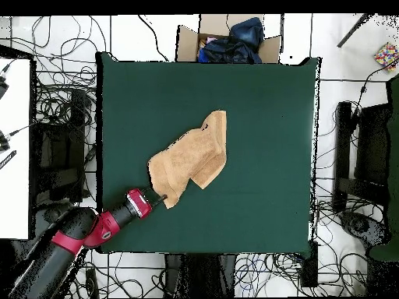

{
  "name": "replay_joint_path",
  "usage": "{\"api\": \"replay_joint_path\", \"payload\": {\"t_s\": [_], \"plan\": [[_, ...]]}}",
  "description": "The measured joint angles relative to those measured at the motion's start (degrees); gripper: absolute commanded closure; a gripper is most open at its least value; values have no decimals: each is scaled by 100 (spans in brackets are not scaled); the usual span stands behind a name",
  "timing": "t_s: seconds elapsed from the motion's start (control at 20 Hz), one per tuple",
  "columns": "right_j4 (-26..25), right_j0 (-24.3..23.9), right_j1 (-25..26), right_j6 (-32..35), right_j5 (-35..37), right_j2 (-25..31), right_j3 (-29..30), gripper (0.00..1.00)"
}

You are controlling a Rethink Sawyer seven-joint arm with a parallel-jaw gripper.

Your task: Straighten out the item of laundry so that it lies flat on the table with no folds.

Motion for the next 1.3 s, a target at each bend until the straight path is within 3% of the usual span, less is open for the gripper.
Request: {"api": "replay_joint_path", "payload": {"t_s": [0.7, 1.3], "plan": [[-355, -242, -761, 0, 1, 48, 349, 0], [-292, -604, -449, 0, 1, 43, -13, 0]]}}
